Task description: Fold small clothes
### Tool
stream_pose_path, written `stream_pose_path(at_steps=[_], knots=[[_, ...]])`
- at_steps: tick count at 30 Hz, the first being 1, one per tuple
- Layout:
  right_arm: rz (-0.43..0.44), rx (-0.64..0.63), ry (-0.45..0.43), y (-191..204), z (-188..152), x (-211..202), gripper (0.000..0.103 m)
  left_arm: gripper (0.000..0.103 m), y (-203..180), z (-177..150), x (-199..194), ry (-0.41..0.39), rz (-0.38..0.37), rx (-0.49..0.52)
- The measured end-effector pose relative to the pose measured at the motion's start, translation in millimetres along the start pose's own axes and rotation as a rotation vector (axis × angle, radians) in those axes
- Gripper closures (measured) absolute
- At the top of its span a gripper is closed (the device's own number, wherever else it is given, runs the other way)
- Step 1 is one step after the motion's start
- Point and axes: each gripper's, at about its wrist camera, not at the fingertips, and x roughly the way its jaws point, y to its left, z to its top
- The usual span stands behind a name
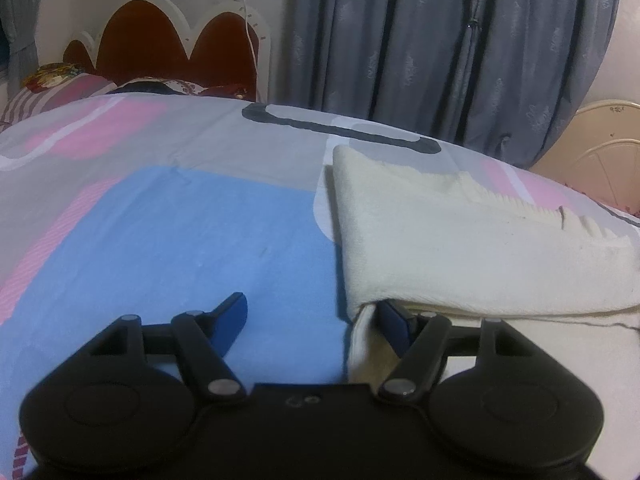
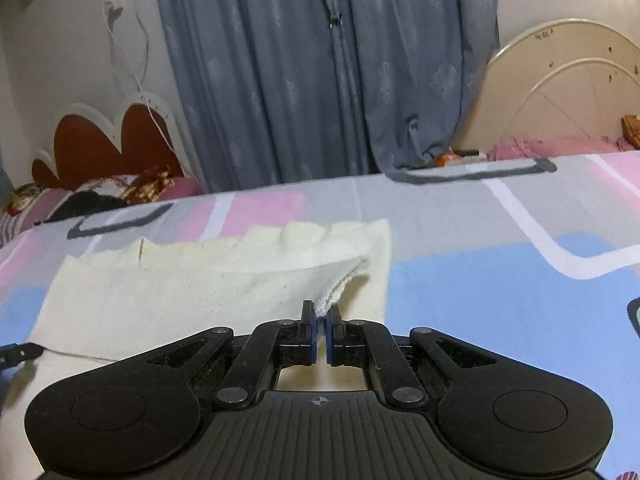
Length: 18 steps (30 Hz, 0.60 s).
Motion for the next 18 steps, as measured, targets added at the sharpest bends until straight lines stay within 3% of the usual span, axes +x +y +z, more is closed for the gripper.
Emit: stream_pose_path(at_steps=[3,18], knots=[[0.002,-0.019,-0.019,3.9,0.5,-5.0,0.100,0.033,0.4,0.4,0.6,0.002,-0.001,0.000],[-0.051,0.021,0.084,-13.0,-24.7,16.3,0.100,0.030,0.8,1.8,3.9,0.017,-0.019,0.059]])
